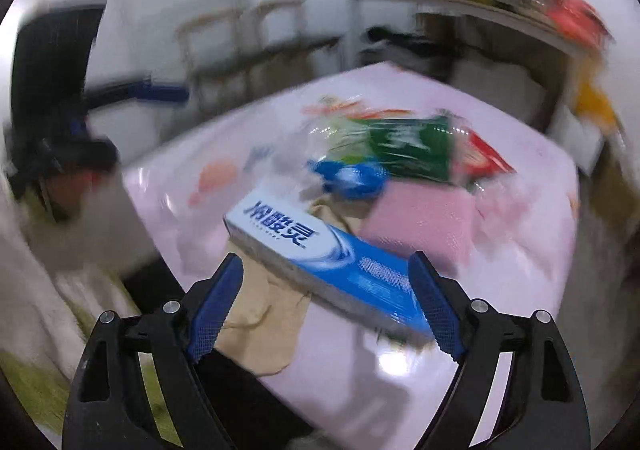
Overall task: Collect trash
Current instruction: 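Return to the table and grasp the blue toothpaste box with the right gripper, then grasp the clear plastic container rim with the left gripper while the right holds the toothpaste box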
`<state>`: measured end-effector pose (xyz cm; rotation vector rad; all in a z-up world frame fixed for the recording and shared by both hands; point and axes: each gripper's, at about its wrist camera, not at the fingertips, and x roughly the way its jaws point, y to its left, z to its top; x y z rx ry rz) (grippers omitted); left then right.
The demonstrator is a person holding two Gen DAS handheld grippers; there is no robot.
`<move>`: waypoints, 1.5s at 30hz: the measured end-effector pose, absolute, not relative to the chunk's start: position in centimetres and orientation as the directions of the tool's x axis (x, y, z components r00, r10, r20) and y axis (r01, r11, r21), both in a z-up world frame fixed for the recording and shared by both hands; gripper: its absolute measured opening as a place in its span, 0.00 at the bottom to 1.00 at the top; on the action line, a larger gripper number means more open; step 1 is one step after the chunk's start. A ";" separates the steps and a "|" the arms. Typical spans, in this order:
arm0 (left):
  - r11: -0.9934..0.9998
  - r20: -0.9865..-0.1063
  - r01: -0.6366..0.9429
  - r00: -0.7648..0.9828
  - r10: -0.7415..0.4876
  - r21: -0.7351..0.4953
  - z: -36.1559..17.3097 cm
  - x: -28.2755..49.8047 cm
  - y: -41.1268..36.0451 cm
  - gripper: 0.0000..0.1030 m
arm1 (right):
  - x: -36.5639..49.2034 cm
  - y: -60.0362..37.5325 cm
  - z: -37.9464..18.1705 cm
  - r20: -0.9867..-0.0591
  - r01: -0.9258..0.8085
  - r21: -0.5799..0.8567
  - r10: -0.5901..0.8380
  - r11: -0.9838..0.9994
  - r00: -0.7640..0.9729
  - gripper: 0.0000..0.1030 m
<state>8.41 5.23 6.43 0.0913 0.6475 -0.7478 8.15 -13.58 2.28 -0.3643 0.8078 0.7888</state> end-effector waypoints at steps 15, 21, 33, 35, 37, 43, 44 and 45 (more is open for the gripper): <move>0.747 -0.563 0.615 0.535 -0.630 -0.251 4.1 10.2 10.0 0.92 | 11.5 -7.9 -2.9 -0.930 -0.922 -0.162 0.257 0.352 0.262 0.77; 0.732 -0.555 0.620 0.517 -0.652 -0.281 3.6 10.5 10.2 0.92 | 11.6 -7.9 -3.3 -0.948 -0.928 -0.109 0.243 0.356 0.204 0.61; 0.798 -0.614 0.521 0.534 -0.581 -0.302 2.2 12.0 9.6 0.84 | 9.9 -9.8 0.1 -0.902 -0.872 -0.135 0.306 0.470 0.304 0.52; 0.803 -0.622 0.504 0.528 -0.578 -0.319 1.8 12.4 9.5 0.82 | 9.3 -10.5 0.6 -0.889 -0.847 -0.147 0.306 0.511 0.340 0.52; 0.816 -0.639 0.484 0.527 -0.560 -0.316 1.4 12.6 9.3 0.79 | 8.6 -11.5 1.4 -0.869 -0.804 -0.156 0.307 0.573 0.387 0.51; 0.834 -0.660 0.451 0.527 -0.536 -0.318 0.9 12.5 9.9 0.76 | 7.3 -15.1 2.8 -0.826 -0.640 -0.121 0.281 0.759 0.490 0.50; 0.837 -0.661 0.446 0.528 -0.533 -0.319 0.9 12.4 10.1 0.76 | 7.1 -15.8 2.9 -0.821 -0.601 -0.098 0.277 0.793 0.500 0.50; 0.840 -0.663 0.438 0.530 -0.529 -0.320 0.9 12.3 10.5 0.76 | 6.9 -16.5 3.0 -0.817 -0.566 -0.071 0.278 0.822 0.506 0.49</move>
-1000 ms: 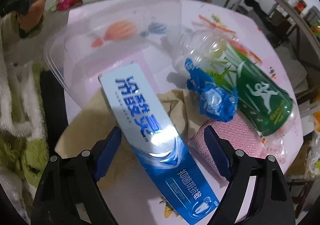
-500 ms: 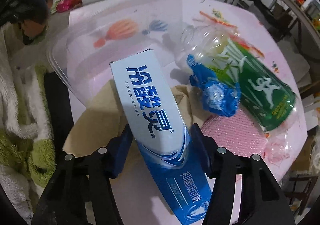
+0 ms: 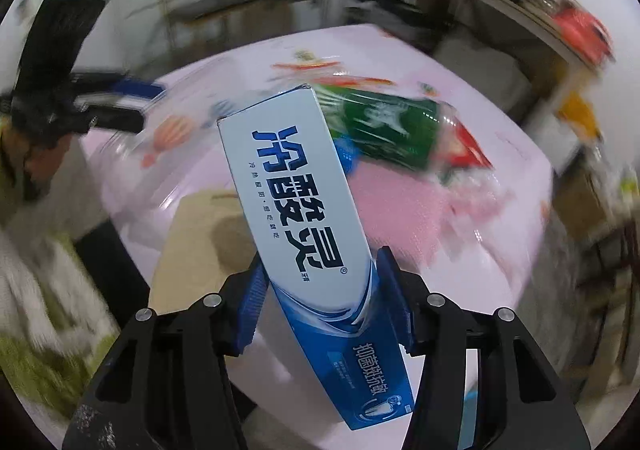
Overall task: Collect trash
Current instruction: 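Grasp the clear plastic container rim with the left gripper while the right holds the toothpaste box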
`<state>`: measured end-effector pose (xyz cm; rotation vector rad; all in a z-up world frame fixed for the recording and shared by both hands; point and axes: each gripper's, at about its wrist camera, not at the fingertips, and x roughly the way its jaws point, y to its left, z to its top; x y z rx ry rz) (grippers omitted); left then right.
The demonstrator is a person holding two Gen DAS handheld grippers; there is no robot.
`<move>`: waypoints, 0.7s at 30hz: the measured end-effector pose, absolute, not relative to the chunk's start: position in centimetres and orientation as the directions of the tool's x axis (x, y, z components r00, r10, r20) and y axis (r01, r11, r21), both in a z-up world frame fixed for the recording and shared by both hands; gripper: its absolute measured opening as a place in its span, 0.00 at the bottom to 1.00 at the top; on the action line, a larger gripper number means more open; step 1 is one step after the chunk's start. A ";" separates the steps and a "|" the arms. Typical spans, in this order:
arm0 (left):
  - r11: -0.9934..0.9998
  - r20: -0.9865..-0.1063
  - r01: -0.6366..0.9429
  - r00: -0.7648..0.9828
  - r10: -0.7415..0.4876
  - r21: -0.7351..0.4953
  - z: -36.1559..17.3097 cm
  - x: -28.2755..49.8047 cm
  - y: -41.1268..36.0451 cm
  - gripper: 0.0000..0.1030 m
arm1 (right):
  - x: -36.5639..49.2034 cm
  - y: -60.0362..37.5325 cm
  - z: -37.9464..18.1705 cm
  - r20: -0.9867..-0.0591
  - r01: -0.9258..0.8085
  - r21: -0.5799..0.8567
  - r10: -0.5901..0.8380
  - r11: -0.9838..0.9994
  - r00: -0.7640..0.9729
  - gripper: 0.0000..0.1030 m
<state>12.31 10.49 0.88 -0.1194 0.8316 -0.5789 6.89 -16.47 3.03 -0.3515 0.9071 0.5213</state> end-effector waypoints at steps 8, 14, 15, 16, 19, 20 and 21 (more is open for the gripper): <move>0.901 -0.702 0.341 0.571 -0.426 -0.269 0.3 11.2 13.3 0.72 | 5.7 -19.4 2.6 -0.777 -0.360 0.146 0.332 0.921 0.534 0.48; 0.916 -0.727 0.259 0.557 -0.401 -0.307 -1.7 11.7 14.9 0.72 | 5.6 -20.0 1.8 -0.757 -0.301 0.224 0.360 0.927 0.545 0.48; 0.917 -0.725 0.257 0.561 -0.399 -0.305 -1.7 11.6 14.9 0.72 | 5.7 -20.0 1.5 -0.759 -0.288 0.234 0.359 0.929 0.543 0.48; 0.916 -0.720 0.258 0.567 -0.400 -0.306 -1.6 11.5 14.9 0.71 | 5.6 -20.1 1.5 -0.760 -0.279 0.242 0.360 0.929 0.541 0.48; 0.915 -0.710 0.268 0.578 -0.403 -0.301 -1.0 11.2 14.6 0.71 | 5.7 -20.6 1.2 -0.754 -0.242 0.286 0.374 0.927 0.540 0.48; 0.918 -0.710 0.269 0.582 -0.396 -0.291 -0.9 11.1 14.6 0.71 | 5.6 -20.7 1.1 -0.751 -0.233 0.294 0.375 0.927 0.543 0.48; 0.922 -0.714 0.268 0.584 -0.385 -0.279 -0.8 11.1 14.5 0.72 | 5.6 -20.7 1.0 -0.749 -0.227 0.299 0.376 0.927 0.546 0.48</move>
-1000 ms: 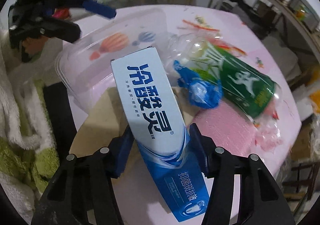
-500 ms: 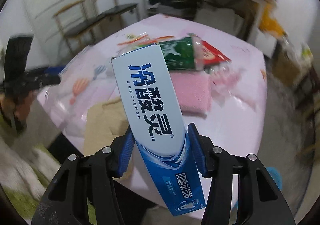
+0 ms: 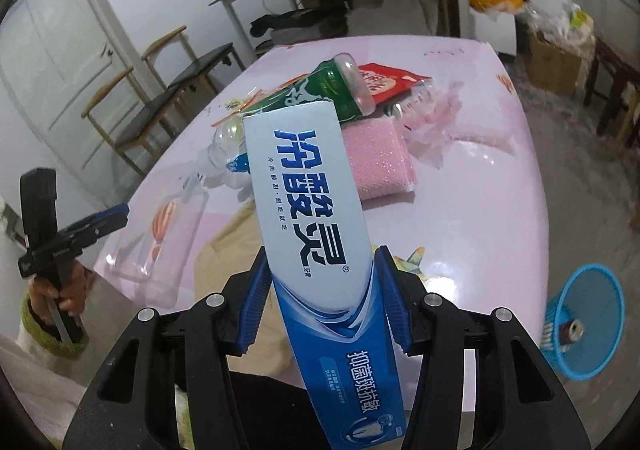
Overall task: Collect trash
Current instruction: 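Grasp the clear plastic container rim with the left gripper while the right holds the toothpaste box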
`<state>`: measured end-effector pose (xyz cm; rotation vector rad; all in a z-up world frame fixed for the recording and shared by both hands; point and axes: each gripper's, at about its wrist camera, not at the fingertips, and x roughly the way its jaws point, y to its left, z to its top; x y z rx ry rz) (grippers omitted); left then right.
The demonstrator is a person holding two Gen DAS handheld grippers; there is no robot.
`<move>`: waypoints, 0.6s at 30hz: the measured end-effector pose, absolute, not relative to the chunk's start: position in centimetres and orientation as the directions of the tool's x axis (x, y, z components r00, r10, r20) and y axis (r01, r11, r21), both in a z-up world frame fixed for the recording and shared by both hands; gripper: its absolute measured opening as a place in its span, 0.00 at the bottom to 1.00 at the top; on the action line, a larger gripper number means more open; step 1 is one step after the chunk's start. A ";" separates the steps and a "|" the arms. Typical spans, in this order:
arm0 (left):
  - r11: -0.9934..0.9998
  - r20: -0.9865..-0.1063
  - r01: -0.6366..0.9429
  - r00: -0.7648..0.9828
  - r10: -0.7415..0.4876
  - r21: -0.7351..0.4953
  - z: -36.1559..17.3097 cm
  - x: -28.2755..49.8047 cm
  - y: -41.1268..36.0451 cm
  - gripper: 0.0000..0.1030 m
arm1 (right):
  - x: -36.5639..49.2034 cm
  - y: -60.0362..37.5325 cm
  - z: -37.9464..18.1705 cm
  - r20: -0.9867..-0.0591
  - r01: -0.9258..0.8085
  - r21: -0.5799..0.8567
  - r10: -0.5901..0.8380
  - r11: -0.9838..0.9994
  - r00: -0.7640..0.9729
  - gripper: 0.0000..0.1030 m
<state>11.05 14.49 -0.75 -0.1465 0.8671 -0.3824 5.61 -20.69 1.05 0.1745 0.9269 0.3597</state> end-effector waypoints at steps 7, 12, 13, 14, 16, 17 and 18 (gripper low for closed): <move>0.949 -0.762 0.208 0.566 -0.314 -0.237 -1.0 11.6 14.1 0.63 | 5.9 -20.9 0.3 -0.745 -0.157 0.329 0.358 0.931 0.563 0.47; 0.943 -0.791 0.152 0.515 -0.330 -0.294 -2.2 12.5 14.7 0.43 | 6.4 -20.2 -0.5 -0.777 -0.112 0.293 0.305 0.950 0.550 0.47; 0.943 -0.795 0.144 0.509 -0.330 -0.299 -2.3 12.6 14.7 0.41 | 6.4 -20.1 -0.7 -0.782 -0.108 0.285 0.296 0.952 0.549 0.47; 0.944 -0.798 0.138 0.505 -0.329 -0.301 -2.4 12.7 14.8 0.36 | 6.5 -20.0 -0.9 -0.788 -0.104 0.273 0.284 0.956 0.547 0.47; 0.944 -0.804 0.128 0.498 -0.325 -0.303 -2.6 12.9 14.7 0.30 | 6.6 -19.7 -1.3 -0.803 -0.093 0.249 0.259 0.964 0.537 0.48; 0.944 -0.807 0.123 0.493 -0.325 -0.306 -2.8 12.9 14.8 0.26 | 6.7 -19.6 -1.5 -0.809 -0.089 0.238 0.248 0.967 0.534 0.48; 0.944 -0.808 0.119 0.492 -0.324 -0.306 -2.8 12.9 14.8 0.21 | 6.7 -19.5 -1.8 -0.812 -0.086 0.231 0.241 0.969 0.531 0.48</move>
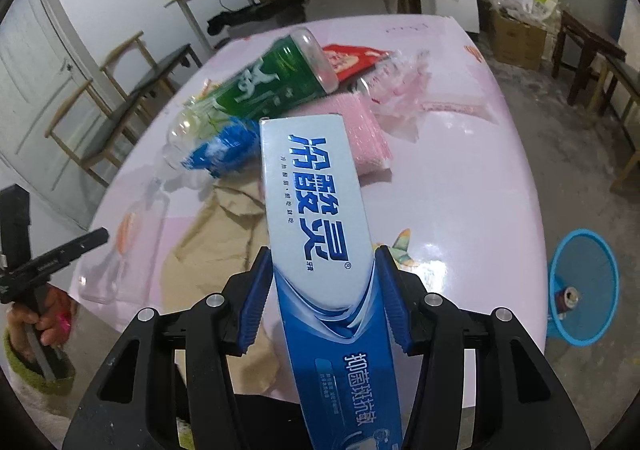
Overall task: Collect trash
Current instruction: 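Grasp the clear plastic container rim with the left gripper while the right holds the toothpaste box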
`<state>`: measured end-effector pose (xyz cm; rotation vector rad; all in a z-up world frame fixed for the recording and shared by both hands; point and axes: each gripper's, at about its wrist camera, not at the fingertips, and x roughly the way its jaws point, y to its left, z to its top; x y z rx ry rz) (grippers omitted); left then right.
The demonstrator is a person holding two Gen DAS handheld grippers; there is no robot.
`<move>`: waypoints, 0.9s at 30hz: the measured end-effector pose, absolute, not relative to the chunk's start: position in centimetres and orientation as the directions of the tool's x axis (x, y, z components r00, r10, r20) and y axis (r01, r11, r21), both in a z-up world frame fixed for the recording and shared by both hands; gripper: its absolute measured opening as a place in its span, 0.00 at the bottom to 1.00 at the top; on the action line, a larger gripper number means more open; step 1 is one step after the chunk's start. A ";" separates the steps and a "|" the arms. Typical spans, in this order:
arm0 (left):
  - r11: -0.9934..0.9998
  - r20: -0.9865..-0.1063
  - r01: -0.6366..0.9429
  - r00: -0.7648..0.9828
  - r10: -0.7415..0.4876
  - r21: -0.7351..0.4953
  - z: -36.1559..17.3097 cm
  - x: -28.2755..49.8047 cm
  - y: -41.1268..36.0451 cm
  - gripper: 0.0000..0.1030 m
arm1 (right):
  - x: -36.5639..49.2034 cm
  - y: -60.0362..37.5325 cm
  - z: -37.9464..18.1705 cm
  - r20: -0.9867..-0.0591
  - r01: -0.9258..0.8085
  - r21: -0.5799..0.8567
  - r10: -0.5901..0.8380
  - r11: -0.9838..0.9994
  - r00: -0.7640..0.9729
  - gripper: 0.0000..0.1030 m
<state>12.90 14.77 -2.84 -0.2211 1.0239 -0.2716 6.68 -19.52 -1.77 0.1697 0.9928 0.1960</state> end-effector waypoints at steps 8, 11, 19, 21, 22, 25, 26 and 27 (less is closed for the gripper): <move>0.951 -0.812 0.075 0.503 -0.297 -0.301 -3.2 12.8 15.3 0.08 | 6.3 -19.1 -2.5 -0.838 -0.084 0.172 0.191 0.981 0.512 0.51; 0.950 -0.809 0.069 0.508 -0.295 -0.303 -3.3 12.7 15.2 0.08 | 6.0 -19.2 -2.7 -0.846 -0.085 0.154 0.175 0.984 0.504 0.54; 0.952 -0.801 0.060 0.527 -0.285 -0.299 -3.0 12.3 15.3 0.05 | 5.2 -19.4 -3.4 -0.860 -0.063 0.145 0.158 0.987 0.485 0.51; 0.954 -0.798 0.059 0.533 -0.280 -0.295 -2.9 12.2 15.3 0.04 | 5.1 -19.4 -3.5 -0.860 -0.059 0.153 0.162 0.987 0.483 0.44; 0.954 -0.797 0.058 0.536 -0.279 -0.295 -2.9 12.1 15.3 0.04 | 5.0 -19.4 -3.5 -0.859 -0.056 0.153 0.161 0.987 0.485 0.44; 0.954 -0.792 0.059 0.543 -0.279 -0.295 -2.8 12.0 15.2 0.04 | 4.8 -19.4 -3.4 -0.857 -0.052 0.153 0.159 0.987 0.491 0.44; 0.954 -0.791 0.059 0.546 -0.277 -0.294 -2.8 12.0 15.2 0.04 | 4.7 -19.3 -3.4 -0.856 -0.051 0.155 0.160 0.987 0.492 0.44; 0.955 -0.790 0.061 0.548 -0.276 -0.291 -2.7 12.0 15.1 0.04 | 4.6 -19.4 -3.4 -0.855 -0.050 0.157 0.161 0.986 0.493 0.43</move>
